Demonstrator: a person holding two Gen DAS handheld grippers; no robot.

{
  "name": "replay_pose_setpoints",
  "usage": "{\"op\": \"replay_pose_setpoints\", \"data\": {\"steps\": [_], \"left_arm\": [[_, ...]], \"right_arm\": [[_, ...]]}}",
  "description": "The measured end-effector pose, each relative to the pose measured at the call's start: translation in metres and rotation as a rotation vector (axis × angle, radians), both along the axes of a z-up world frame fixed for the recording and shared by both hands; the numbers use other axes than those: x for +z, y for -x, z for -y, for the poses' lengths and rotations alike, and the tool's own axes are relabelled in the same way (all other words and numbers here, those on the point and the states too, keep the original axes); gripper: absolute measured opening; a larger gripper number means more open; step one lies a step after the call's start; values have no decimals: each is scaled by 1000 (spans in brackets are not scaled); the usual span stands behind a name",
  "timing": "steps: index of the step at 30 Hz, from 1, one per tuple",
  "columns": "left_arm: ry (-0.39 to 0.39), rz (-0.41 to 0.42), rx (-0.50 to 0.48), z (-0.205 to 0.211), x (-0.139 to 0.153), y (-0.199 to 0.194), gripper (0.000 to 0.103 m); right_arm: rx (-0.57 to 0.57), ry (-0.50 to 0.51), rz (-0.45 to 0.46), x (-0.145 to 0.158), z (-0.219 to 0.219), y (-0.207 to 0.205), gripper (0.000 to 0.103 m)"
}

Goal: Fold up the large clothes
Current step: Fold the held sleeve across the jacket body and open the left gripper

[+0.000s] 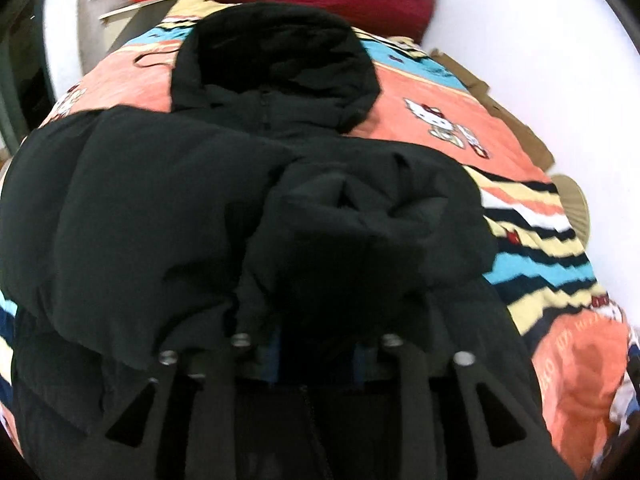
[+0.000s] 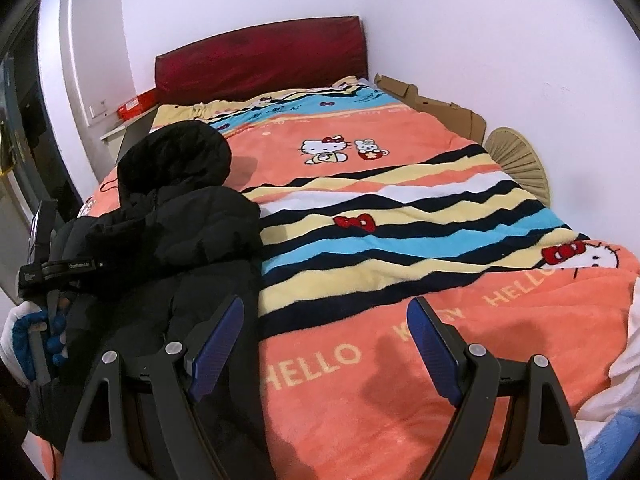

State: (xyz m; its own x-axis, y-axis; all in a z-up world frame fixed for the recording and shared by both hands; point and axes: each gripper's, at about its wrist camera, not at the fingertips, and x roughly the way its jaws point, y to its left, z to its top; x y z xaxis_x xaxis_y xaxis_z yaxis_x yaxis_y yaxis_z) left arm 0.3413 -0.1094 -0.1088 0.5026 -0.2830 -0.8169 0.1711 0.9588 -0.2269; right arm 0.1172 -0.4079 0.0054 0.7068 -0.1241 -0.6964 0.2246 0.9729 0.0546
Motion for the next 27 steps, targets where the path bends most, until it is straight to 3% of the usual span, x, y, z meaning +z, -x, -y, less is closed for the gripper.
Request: {"op": "replay_pose_setpoints", "data": {"steps": [3, 7, 13, 21, 27], "left_arm": [[-23, -6, -33, 2, 15, 7, 33], [53, -8, -110, -12, 39, 22, 48], [77, 71, -173, -62, 85, 45, 48], [-28, 131, 55, -192, 102, 6, 48], [-88, 138, 136, -231, 81, -37, 48]], "right_arm": [[19, 2, -3, 1, -10, -4, 83], [67, 15, -6, 6, -33, -13, 83], [188, 51, -14, 15, -90, -47, 84], [383, 49, -18, 20, -192, -123, 84], [476, 50, -45, 1, -258, -183, 84]]}}
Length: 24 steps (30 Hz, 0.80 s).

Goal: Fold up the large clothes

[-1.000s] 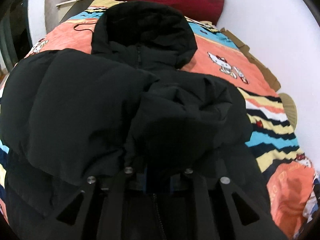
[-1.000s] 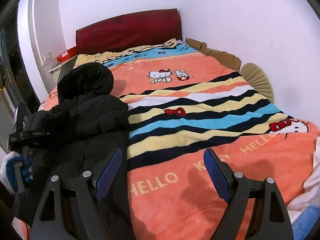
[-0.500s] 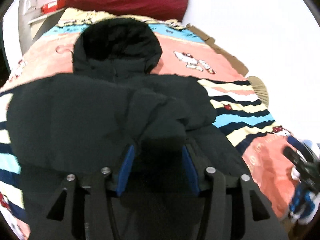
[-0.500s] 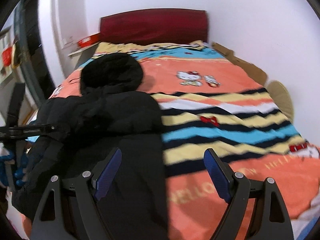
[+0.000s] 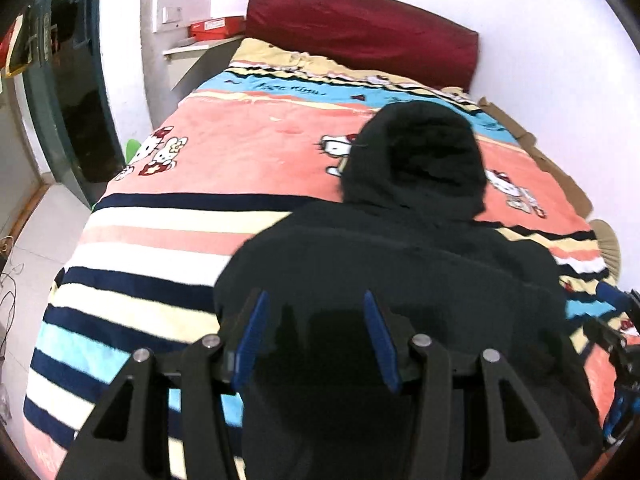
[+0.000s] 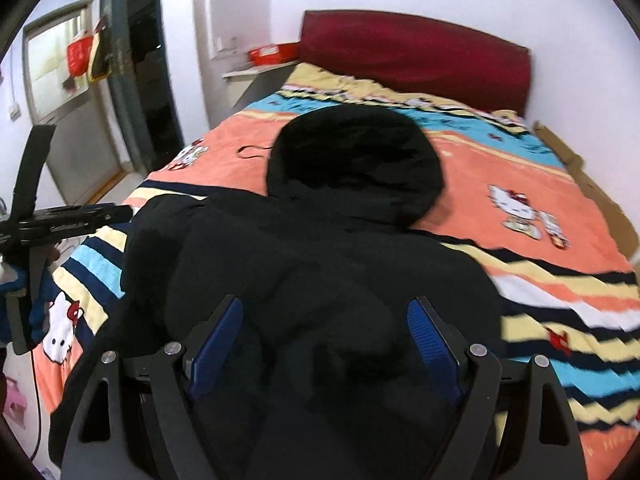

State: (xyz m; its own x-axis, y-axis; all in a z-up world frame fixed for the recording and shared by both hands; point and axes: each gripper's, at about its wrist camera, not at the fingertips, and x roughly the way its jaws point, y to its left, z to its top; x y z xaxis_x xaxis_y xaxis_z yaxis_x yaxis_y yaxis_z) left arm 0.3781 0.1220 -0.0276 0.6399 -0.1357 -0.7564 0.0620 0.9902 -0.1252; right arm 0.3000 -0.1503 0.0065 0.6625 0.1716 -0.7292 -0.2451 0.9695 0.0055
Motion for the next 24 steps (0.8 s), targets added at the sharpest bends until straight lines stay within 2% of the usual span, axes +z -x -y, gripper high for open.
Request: {"op": "replay_pose_setpoints", "data": {"steps": [6, 11, 15, 20, 24], "left_arm": [[-16, -28, -43, 22, -43, -24, 48], [-72, -48, -148, 67, -76, -16, 48], [-134, -62, -182, 94, -101, -9, 49], [-194, -92, -177, 98, -102, -8, 49], [-188, -60, -169, 88, -76, 8, 49]], "right_arm": [[14, 37, -73, -44, -26, -40, 84], [10, 109, -127, -83, -7, -41, 83], [24, 153, -155, -103, 11, -32, 84], [34, 164, -186, -111, 15, -22, 84], [45, 156, -193, -90, 16, -12, 83]]}}
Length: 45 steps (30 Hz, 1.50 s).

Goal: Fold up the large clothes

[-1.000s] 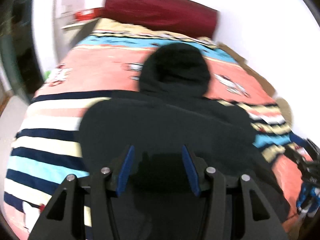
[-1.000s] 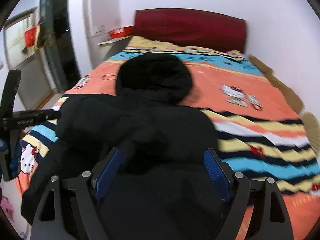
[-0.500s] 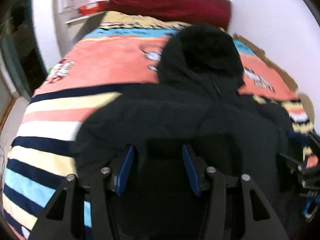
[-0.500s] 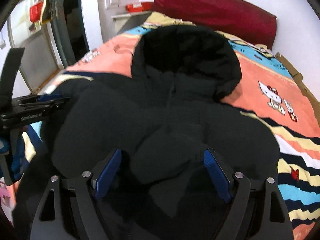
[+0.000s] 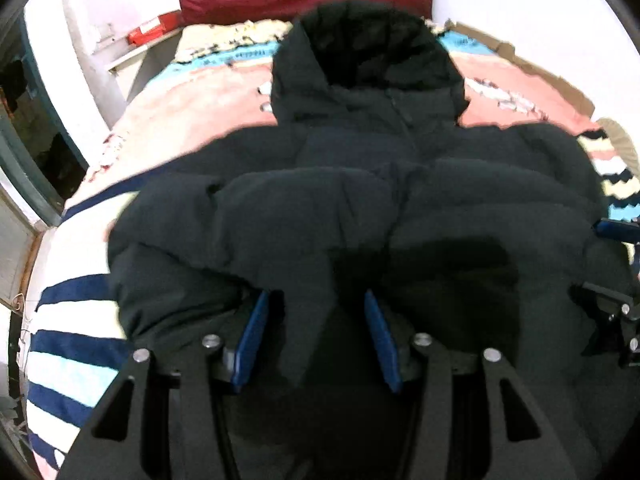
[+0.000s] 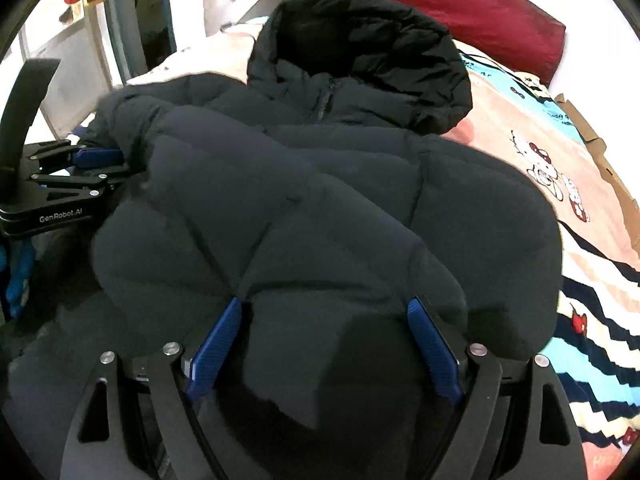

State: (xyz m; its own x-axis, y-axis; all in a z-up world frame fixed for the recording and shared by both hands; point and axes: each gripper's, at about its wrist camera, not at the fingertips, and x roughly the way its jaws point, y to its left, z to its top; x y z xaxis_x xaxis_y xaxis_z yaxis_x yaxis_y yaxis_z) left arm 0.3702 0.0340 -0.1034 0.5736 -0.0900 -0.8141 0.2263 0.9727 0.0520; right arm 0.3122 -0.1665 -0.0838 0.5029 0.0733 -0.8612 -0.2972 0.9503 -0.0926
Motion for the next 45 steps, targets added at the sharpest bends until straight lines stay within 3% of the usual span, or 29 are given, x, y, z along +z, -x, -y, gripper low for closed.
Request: {"op": "replay_pose_setpoints", "data": {"steps": [2, 5, 9, 13, 18, 22, 25, 35, 45], "left_arm": [[-7, 28, -2, 1, 12, 6, 49], [-39, 15, -5, 5, 5, 4, 49], [-61, 2, 11, 12, -21, 9, 49], [-63, 1, 44, 14, -24, 14, 50], [-58, 34, 95, 15, -4, 37, 50], [-76, 50, 77, 25, -1, 54, 50], [-112, 53, 69, 31, -8, 55, 50], [-115, 62, 68, 31, -24, 52, 51], [-135, 55, 72, 33, -21, 54, 51]], "right_arm": [[2, 5, 35, 12, 3, 2, 83], [6, 22, 72, 22, 3, -1, 83], [-10, 49, 19, -8, 9, -10, 83], [-14, 27, 0, -30, 13, -10, 83], [-19, 21, -4, -19, 13, -4, 83], [-24, -18, 32, -2, 23, 8, 83], [-35, -9, 7, -13, 28, 5, 83], [-56, -78, -59, -47, 36, -5, 86], [-59, -45, -23, -33, 33, 3, 86]]}}
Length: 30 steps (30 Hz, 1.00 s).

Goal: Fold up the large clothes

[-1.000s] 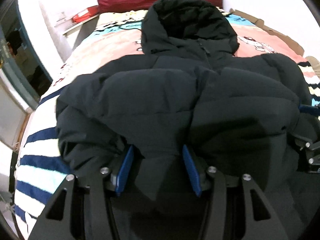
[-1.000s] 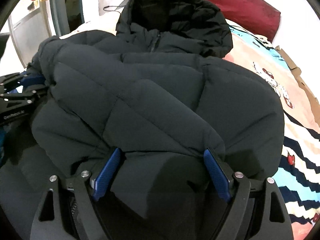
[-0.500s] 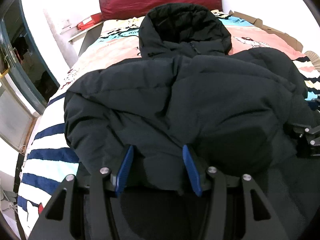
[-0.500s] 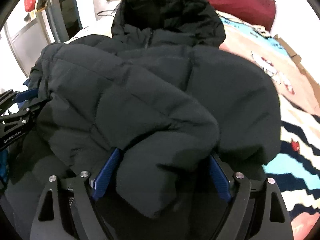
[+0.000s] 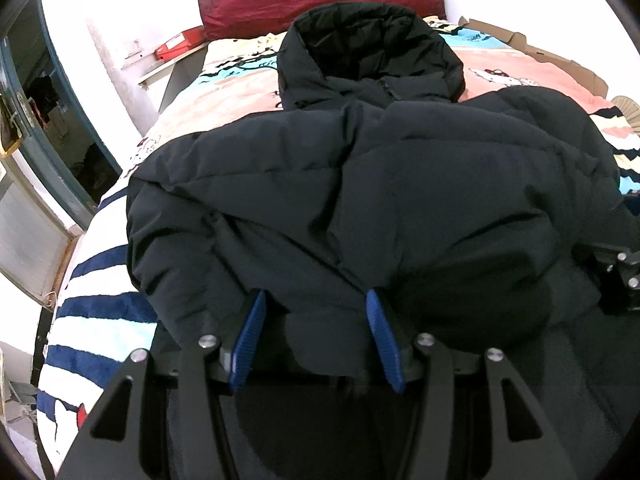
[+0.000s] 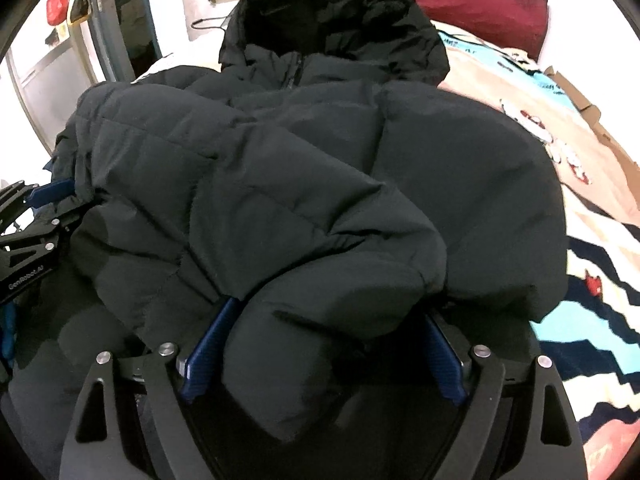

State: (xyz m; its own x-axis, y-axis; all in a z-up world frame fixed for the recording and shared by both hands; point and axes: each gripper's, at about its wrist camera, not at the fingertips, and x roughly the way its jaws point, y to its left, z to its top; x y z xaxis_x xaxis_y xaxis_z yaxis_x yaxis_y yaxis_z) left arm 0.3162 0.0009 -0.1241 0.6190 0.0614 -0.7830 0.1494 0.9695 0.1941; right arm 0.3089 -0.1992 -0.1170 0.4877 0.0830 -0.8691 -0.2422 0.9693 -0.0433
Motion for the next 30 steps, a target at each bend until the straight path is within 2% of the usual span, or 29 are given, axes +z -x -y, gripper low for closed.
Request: {"op": "replay_pose_setpoints", "data": {"steps": [4, 8, 13, 17, 23, 26, 30], "left_arm": [[6, 0, 2, -2, 5, 4, 51], [72, 36, 36, -18, 21, 3, 51], [75, 79, 114, -48, 39, -30, 51], [64, 64, 149, -63, 30, -61, 51], [-1, 29, 115, -50, -4, -64, 52], [-8, 2, 97, -46, 0, -62, 52], [64, -2, 88, -55, 28, -56, 52]], "right_arm": [[-9, -6, 24, 14, 3, 8, 86], [-28, -29, 66, 32, 8, 9, 86], [-40, -35, 134, 54, 10, -11, 86], [-97, -26, 147, 50, 23, -39, 86], [-118, -30, 70, 12, 35, -57, 86], [-114, -20, 59, 8, 34, -58, 87], [-110, -32, 55, 24, 40, -50, 86]]}}
